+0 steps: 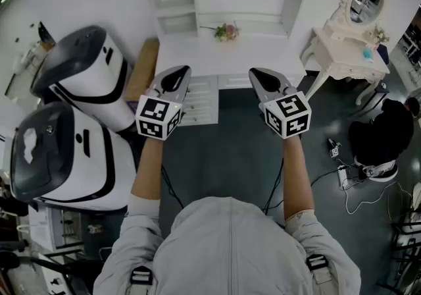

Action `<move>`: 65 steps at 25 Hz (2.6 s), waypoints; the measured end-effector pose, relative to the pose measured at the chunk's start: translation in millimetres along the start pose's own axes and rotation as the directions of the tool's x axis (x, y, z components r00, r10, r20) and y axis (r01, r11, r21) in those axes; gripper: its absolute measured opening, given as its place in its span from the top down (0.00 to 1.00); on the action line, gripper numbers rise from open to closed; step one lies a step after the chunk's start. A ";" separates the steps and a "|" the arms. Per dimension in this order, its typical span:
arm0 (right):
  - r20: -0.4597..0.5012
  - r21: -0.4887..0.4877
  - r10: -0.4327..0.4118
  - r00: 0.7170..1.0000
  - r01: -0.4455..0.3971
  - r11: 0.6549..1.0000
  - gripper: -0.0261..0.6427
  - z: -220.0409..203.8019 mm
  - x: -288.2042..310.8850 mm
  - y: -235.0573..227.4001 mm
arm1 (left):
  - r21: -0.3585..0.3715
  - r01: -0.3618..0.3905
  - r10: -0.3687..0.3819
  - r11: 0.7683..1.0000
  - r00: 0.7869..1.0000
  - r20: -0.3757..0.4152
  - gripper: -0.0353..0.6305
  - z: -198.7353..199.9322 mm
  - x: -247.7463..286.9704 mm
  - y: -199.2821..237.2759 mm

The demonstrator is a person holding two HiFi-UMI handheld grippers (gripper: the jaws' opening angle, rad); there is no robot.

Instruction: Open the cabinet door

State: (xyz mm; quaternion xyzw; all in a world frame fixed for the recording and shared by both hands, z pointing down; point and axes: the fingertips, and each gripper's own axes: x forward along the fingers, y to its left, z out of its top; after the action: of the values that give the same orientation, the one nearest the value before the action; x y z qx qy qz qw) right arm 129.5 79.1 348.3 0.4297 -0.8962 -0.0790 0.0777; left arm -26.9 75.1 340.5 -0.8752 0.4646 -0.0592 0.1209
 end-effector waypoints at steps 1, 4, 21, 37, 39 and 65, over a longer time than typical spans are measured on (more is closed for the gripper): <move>-0.004 -0.010 0.005 1.000 -0.005 1.000 0.96 -0.5 -0.5 0.1 | 0.001 -0.001 0.001 1.000 1.000 -0.002 0.92 0.8 -0.6 -1.8; -0.010 -0.027 0.016 1.000 -0.016 1.000 0.96 -2.3 -2.5 -1.6 | 0.008 -0.001 0.001 1.000 1.000 -0.007 0.92 2.0 -0.4 -8.2; -0.015 0.031 0.054 0.998 -0.053 0.998 0.96 -31.9 -2.9 -30.2 | -0.031 -0.064 0.062 0.997 0.996 -0.061 0.92 -28.5 19.3 -18.0; 0.009 0.058 -0.016 1.000 0.015 0.998 0.96 -23.2 165.4 -112.6 | -0.015 -0.039 0.039 0.999 0.999 -0.013 0.92 -54.5 146.3 130.0; 0.009 0.065 -0.019 1.000 0.018 0.998 0.96 -16.6 191.9 -121.2 | -0.016 -0.044 0.044 0.999 0.999 -0.010 0.92 -55.3 160.6 157.6; 0.038 0.089 0.023 0.999 -0.027 0.996 0.91 43.3 424.8 -191.3 | 0.024 -0.027 0.026 0.999 0.999 0.044 0.90 -52.1 308.3 347.1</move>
State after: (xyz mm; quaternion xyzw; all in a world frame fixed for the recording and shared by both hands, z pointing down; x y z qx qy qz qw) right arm 2.7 -368.3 296.5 0.4200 -0.9054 -0.0457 0.0427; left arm -142.4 -375.4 295.6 -0.8686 0.4725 -0.0440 0.1427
